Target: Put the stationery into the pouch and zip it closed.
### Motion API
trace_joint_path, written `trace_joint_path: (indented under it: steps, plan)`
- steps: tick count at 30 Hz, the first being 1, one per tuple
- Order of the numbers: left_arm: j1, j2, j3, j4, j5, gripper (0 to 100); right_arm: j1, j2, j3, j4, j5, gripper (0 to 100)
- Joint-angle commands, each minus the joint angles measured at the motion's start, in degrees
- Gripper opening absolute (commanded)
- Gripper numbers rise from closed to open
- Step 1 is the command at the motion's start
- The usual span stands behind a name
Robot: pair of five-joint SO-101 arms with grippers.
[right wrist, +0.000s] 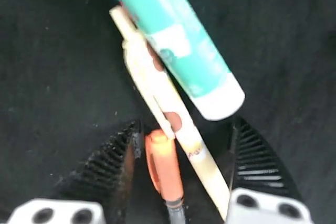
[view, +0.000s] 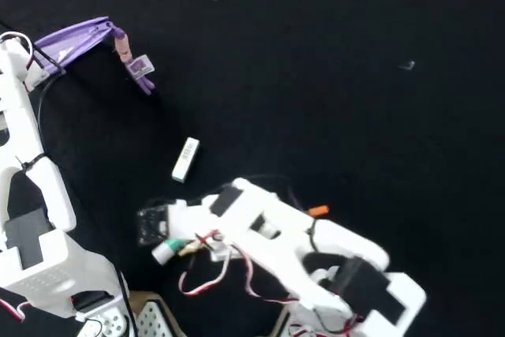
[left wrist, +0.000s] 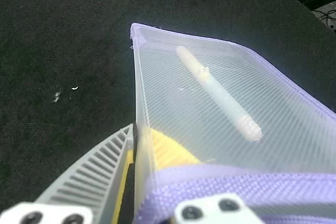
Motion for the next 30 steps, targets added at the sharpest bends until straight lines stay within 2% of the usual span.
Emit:
trace_joint_path:
  steps: [1, 5, 11, 16, 21, 30]
  plan:
    - [-0.6, 0.9, -1.3, -0.6, -0.2, 3, -3.2, 2.0, -4.6, 0.4, 0.0, 26.1]
    - [-0.4, 0.9, -1.2, -0.6, -0.2, 3, -3.4, 5.4, -8.1, 3.2, 0.1, 22.2]
    - [-0.4, 0.9, -1.1, -0.6, -0.1, 3, -3.4, 9.3, -12.4, 6.0, 0.0, 0.7]
    - [-0.2, 1.0, -1.1, -0.6, -0.1, 3, -3.3, 6.4, -12.7, 5.6, 0.1, 1.1]
    - [0.0, 0.8, -1.6, 0.9, -0.1, 3, -0.5, -3.8, -14.5, 6.1, -0.1, 1.1]
    - [4.6, 0.4, -1.7, 2.4, -0.1, 3, 15.2, -27.7, -17.6, 5.3, -0.1, 1.1]
